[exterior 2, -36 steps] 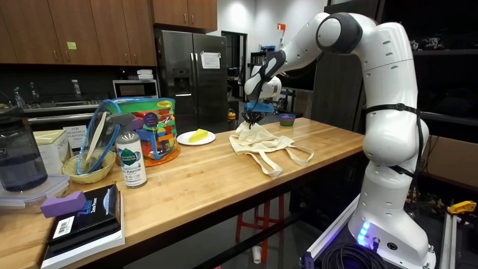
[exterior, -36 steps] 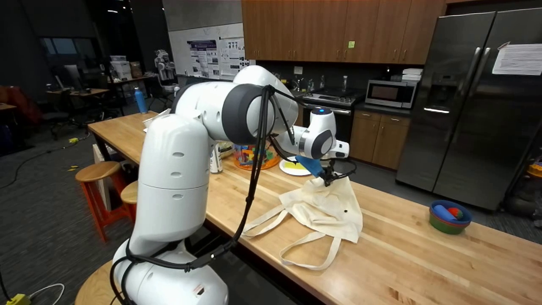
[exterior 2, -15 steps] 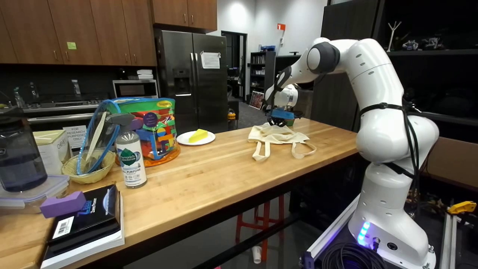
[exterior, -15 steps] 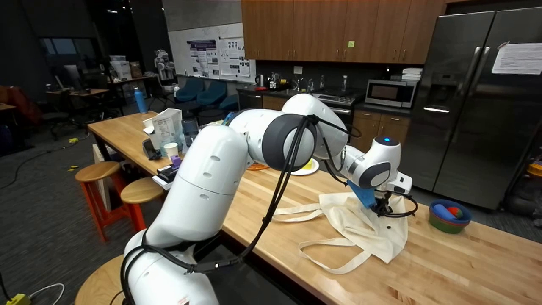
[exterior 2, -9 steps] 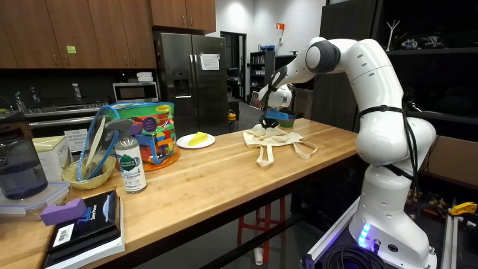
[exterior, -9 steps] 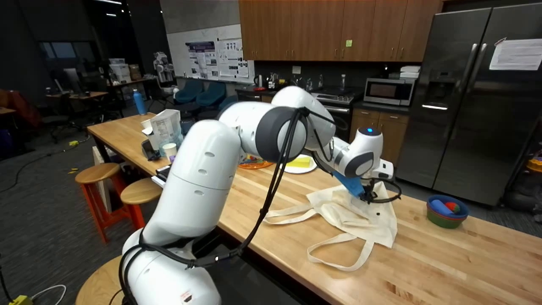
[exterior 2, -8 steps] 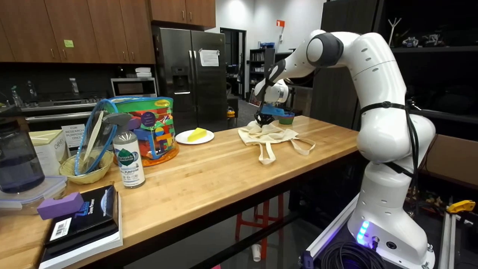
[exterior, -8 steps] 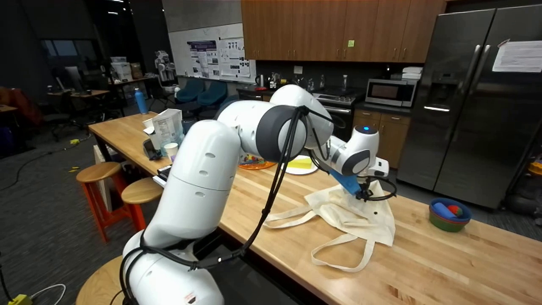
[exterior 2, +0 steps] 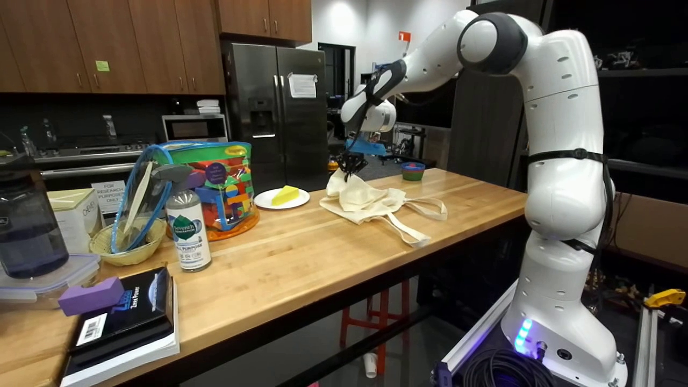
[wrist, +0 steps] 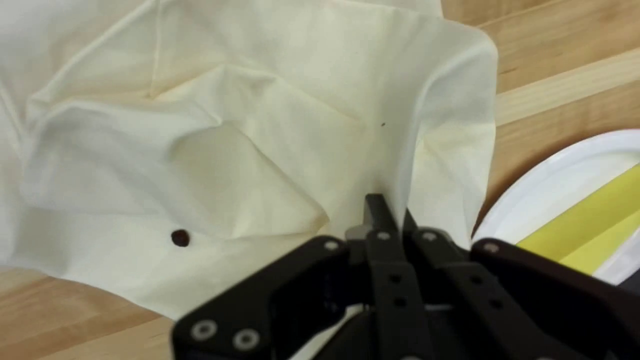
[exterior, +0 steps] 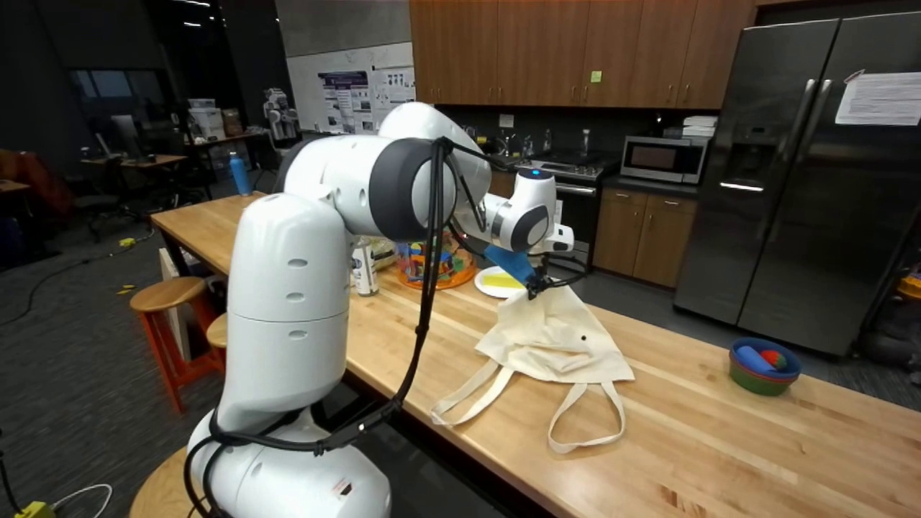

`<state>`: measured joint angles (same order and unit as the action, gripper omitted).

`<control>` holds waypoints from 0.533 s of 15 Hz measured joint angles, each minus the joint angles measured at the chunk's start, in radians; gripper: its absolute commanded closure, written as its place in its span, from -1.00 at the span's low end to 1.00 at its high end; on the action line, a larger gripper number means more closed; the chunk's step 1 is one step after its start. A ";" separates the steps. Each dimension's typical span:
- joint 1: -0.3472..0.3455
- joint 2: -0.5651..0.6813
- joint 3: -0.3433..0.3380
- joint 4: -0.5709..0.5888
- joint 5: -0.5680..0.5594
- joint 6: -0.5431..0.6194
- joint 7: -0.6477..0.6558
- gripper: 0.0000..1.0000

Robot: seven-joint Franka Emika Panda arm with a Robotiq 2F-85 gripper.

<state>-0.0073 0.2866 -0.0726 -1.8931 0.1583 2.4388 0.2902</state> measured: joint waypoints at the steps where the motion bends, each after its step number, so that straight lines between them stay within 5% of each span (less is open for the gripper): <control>1: 0.013 -0.021 0.008 -0.011 -0.010 -0.016 0.001 0.99; 8: 0.095 -0.120 0.084 -0.093 -0.126 -0.081 0.001 0.99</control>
<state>0.0879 0.1668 0.0115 -1.9857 0.0319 2.3580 0.2915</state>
